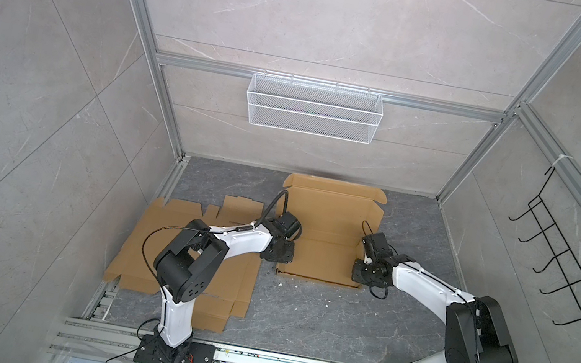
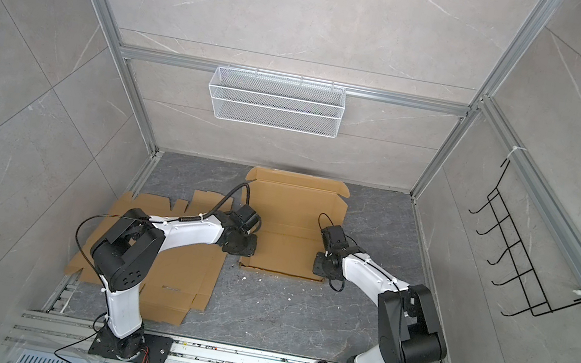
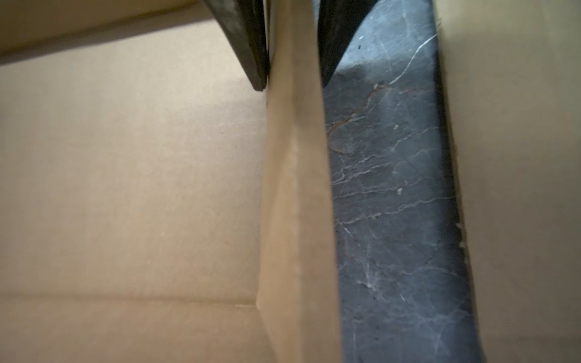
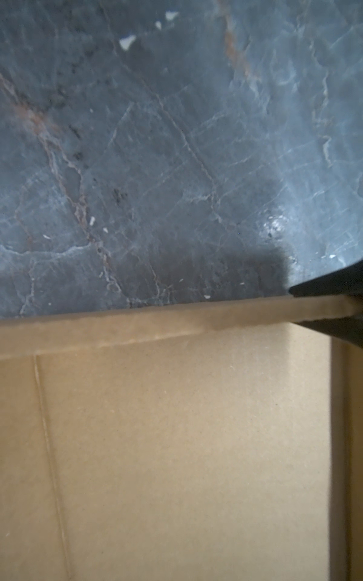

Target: Fold the paper box

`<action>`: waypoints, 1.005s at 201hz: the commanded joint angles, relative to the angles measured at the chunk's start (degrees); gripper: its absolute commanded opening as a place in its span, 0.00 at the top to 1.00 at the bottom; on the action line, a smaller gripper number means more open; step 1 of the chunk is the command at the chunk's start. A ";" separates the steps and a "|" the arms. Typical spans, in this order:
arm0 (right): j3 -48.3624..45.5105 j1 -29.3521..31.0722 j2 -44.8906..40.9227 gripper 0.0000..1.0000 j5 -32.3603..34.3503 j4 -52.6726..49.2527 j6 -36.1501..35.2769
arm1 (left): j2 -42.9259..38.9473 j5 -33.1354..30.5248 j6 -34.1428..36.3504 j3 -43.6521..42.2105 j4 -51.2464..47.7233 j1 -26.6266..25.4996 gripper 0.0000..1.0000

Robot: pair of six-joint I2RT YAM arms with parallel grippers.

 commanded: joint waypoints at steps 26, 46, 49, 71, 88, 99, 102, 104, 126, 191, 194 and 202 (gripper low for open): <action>-1.22 0.47 0.57 1.00 -0.88 1.06 1.89 | 3.59 -9.94 1.13 3.52 -7.43 -1.91 0.97; -1.32 0.56 0.85 1.00 -1.55 1.48 2.41 | 5.85 -10.79 0.60 4.68 -8.20 -2.18 1.00; -1.35 0.61 0.86 1.00 -1.66 1.50 2.47 | 6.14 -10.95 0.52 4.91 -8.33 -2.25 1.00; -1.50 0.89 1.03 1.00 -1.86 1.63 2.93 | 8.51 -13.42 0.70 6.85 -9.83 -2.74 1.00; -1.44 0.98 1.29 1.00 -1.96 1.76 3.15 | 9.54 -14.77 0.74 7.80 -10.58 -2.99 1.00; -1.33 1.02 1.47 1.00 -2.07 1.79 3.42 | 10.37 -15.18 0.39 8.13 -10.88 -2.99 1.00; -1.23 0.98 1.55 1.00 -2.14 1.79 3.48 | 10.57 -15.12 0.24 8.15 -10.92 -3.00 1.00; -1.18 0.98 1.60 1.00 -2.29 1.86 3.58 | 10.70 -15.18 0.12 8.11 -10.95 -2.99 1.00; -0.61 0.98 2.09 0.95 -2.80 1.67 4.13 | 10.99 -14.28 -0.74 7.63 -10.51 -2.99 1.00; 0.61 1.68 3.64 1.00 -2.45 1.61 5.37 | 12.49 -14.50 -1.18 8.06 -9.69 -3.08 1.00; 0.68 1.94 3.81 1.00 -2.40 1.65 5.46 | 12.73 -14.40 -1.36 8.07 -9.70 -3.12 1.00; 1.00 2.64 4.24 1.00 -1.97 1.44 5.88 | 13.28 -14.33 -1.63 8.29 -9.61 -3.29 1.00</action>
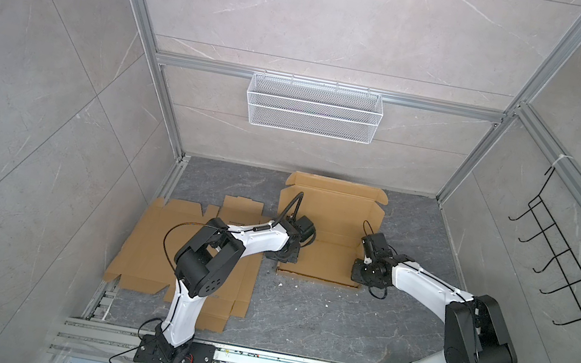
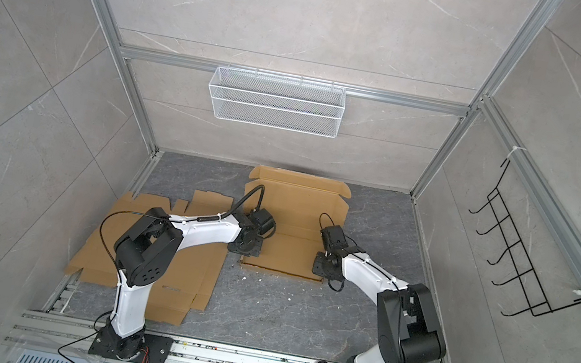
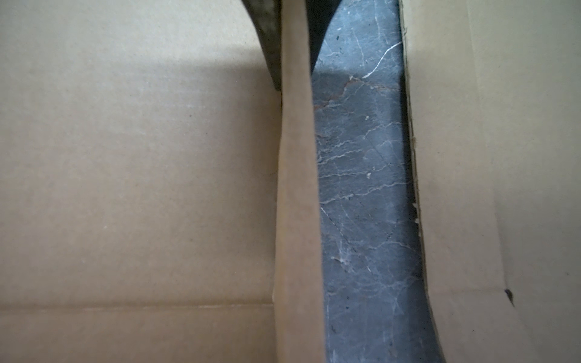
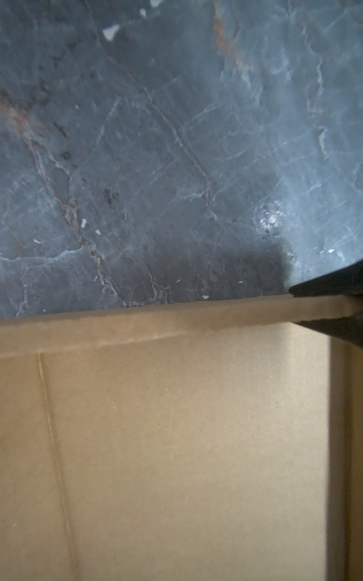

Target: Fold the paper box

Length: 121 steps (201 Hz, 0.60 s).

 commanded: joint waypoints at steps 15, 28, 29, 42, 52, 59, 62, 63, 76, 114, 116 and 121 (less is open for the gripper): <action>0.76 3.64 4.19 1.00 -0.65 1.54 3.73 | 6.94 -2.15 -0.72 -0.90 0.39 0.07 1.00; 0.36 3.94 4.53 1.00 -0.74 2.15 4.37 | 7.35 -2.45 -0.79 -0.90 0.17 0.03 1.00; 0.29 3.94 4.55 1.00 -0.76 2.19 4.39 | 7.34 -2.54 -0.79 -0.94 0.15 0.03 1.00; 0.37 3.95 4.74 1.00 -0.91 2.16 4.43 | 7.24 -2.96 -0.68 -1.34 0.05 0.03 1.00; 0.71 3.95 4.60 1.00 -1.26 1.88 4.02 | 6.94 -2.98 -0.49 -1.86 0.17 0.09 1.00; 1.04 3.86 4.37 0.97 -1.05 1.41 3.61 | 6.57 -2.78 -0.31 -2.38 0.35 0.27 1.00; 1.24 3.79 4.21 0.95 -0.92 1.10 3.42 | 6.37 -2.59 -0.20 -2.58 0.43 0.41 1.00; 1.31 3.74 4.13 0.95 -0.85 1.01 3.39 | 6.27 -2.57 -0.15 -2.66 0.46 0.44 1.00; 1.80 3.39 3.25 0.89 -0.47 0.25 2.64 | 5.28 -1.75 0.27 -3.32 0.99 0.94 1.00; 3.48 1.74 2.76 0.86 -1.00 -1.63 0.37 | 2.03 2.82 2.22 -4.08 2.93 1.96 0.86; 3.61 1.75 2.85 0.86 -1.03 -1.64 0.36 | 1.87 3.11 2.33 -4.00 2.94 1.96 0.85; 3.62 1.75 3.03 0.86 -1.05 -1.64 0.35 | 1.44 3.46 2.51 -3.83 2.94 2.12 0.83</action>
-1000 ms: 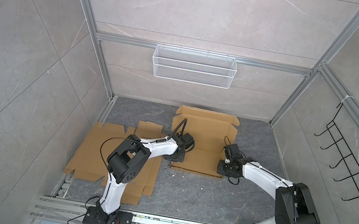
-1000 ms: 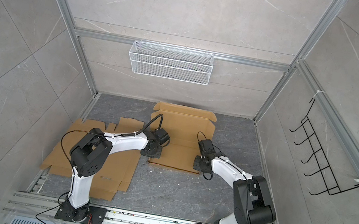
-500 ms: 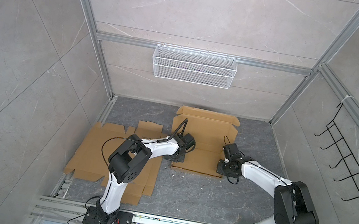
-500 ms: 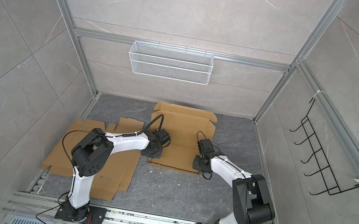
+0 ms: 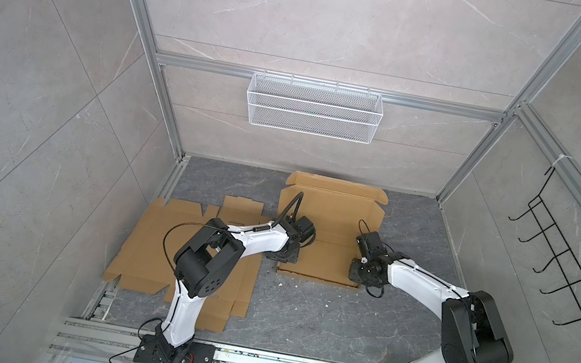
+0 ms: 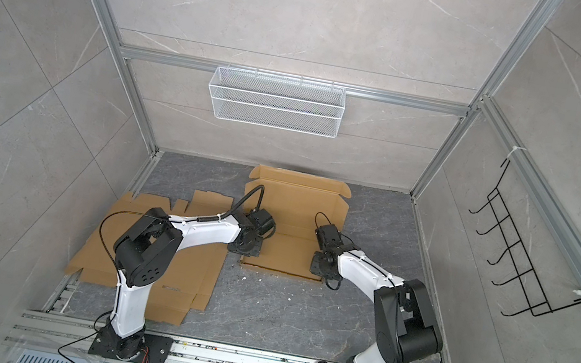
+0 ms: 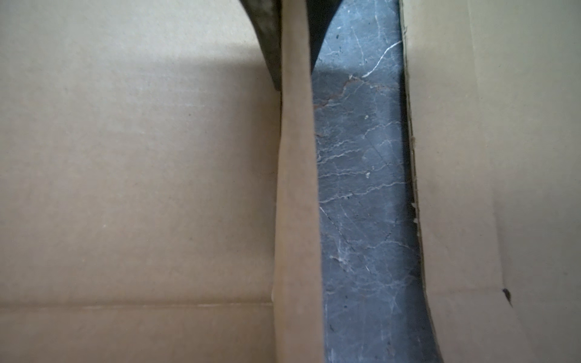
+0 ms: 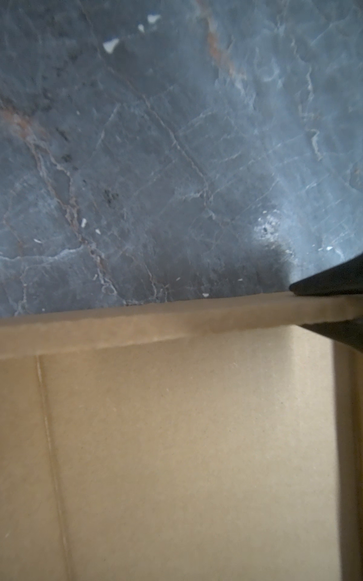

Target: Fold the paper box

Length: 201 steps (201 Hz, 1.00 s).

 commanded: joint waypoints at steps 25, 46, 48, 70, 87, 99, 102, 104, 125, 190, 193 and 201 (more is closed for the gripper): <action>1.35 0.09 2.42 0.86 -3.77 0.83 -0.79 | 0.15 4.93 3.19 -1.42 0.44 2.13 0.71; 1.15 0.07 2.57 0.85 -3.42 1.03 -0.87 | -1.54 6.10 3.73 -1.13 -0.09 2.65 0.64; 1.08 0.07 2.60 0.85 -3.43 1.02 -0.89 | -1.67 6.21 3.73 -1.07 -0.14 2.73 0.63; 0.98 0.05 2.47 0.81 -3.36 0.96 -1.11 | -4.06 7.55 4.47 -1.10 -0.93 3.73 0.58; 1.14 -0.06 2.00 0.73 -3.46 0.61 -1.63 | -6.47 9.32 5.41 -1.87 -0.11 4.24 0.54; 1.38 -0.27 1.74 0.67 -3.54 0.30 -2.14 | -7.99 10.80 6.27 -2.41 0.80 4.41 0.51; 1.47 -0.35 1.65 0.65 -3.58 0.15 -2.19 | -8.28 11.03 6.50 -2.52 0.98 4.42 0.50; 1.58 -0.37 1.60 0.64 -3.62 0.14 -2.25 | -8.45 11.25 6.65 -2.61 1.13 4.49 0.50; 1.87 -0.98 0.80 0.53 -4.24 0.00 -2.98 | -10.00 12.79 7.82 -3.56 2.95 4.55 0.47; 2.50 -1.64 -0.22 0.48 -5.44 -0.33 -3.50 | -11.25 14.06 7.61 -5.11 3.53 7.08 0.56; 2.49 -1.69 -0.29 0.48 -5.58 -0.29 -3.53 | -11.55 14.06 7.60 -5.41 3.69 7.45 0.58; 2.49 -1.77 -0.41 0.51 -5.74 -0.14 -3.50 | -12.03 14.21 7.52 -6.12 4.34 8.18 0.61</action>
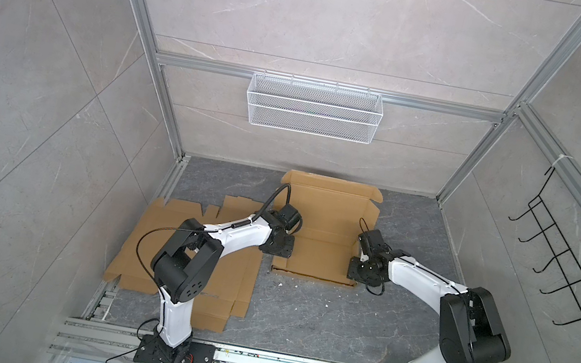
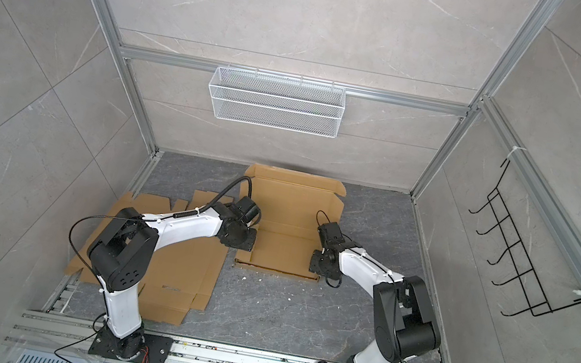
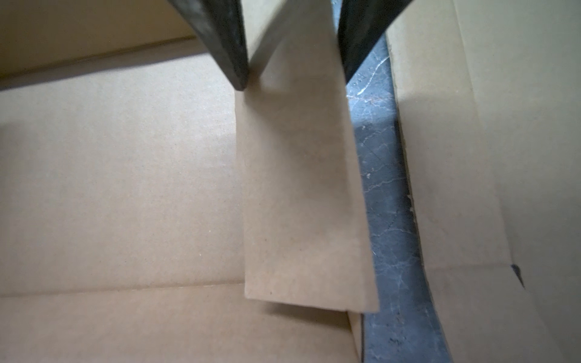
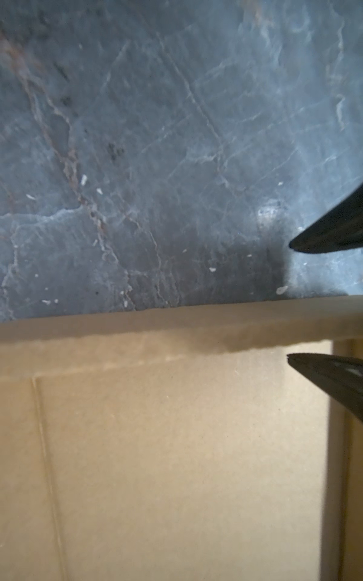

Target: Fold the paper box

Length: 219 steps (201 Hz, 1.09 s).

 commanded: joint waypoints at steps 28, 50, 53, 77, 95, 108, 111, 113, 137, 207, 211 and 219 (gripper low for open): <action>1.94 -0.47 -1.10 0.64 -1.17 -0.29 -0.77 | -1.75 1.45 0.98 -2.28 2.25 2.85 0.69; 1.92 -0.42 1.03 0.75 0.13 0.34 -1.05 | 1.47 1.24 0.78 -2.53 2.77 2.78 0.78; 1.97 -0.41 1.41 0.76 0.54 0.29 -1.12 | 1.74 1.12 0.66 -2.55 2.70 2.76 0.80; 2.05 -0.01 2.87 0.85 3.42 -0.66 -1.52 | 2.41 -2.69 0.53 -1.60 0.80 2.03 0.91; 2.17 1.01 2.23 0.88 6.51 -1.66 -1.60 | 3.35 -8.51 0.84 0.44 -2.67 0.45 0.98; 2.44 1.48 1.91 0.90 7.13 -2.08 -1.60 | 5.04 -12.75 0.64 2.11 -5.54 -0.69 1.00; 2.45 1.65 1.81 0.90 7.24 -2.13 -1.53 | 5.36 -13.82 0.64 2.29 -6.05 -0.90 1.00; 2.41 1.72 1.78 0.90 7.31 -2.16 -1.47 | 5.58 -14.40 0.57 2.43 -6.36 -1.05 1.00; 1.75 2.29 1.34 0.92 7.50 -1.74 -0.49 | 8.45 -19.73 -0.80 2.69 -7.71 -2.31 1.00; 0.16 4.68 -0.87 0.97 0.77 1.16 5.14 | 15.88 -21.84 -5.91 8.31 -10.86 -7.01 1.00; 0.12 4.82 -0.82 0.97 0.36 1.37 5.67 | 16.59 -22.01 -6.21 8.97 -11.28 -7.30 1.00; -0.23 4.99 -0.77 0.98 -0.68 2.24 6.66 | 17.99 -22.57 -6.49 9.91 -12.02 -7.82 1.00</action>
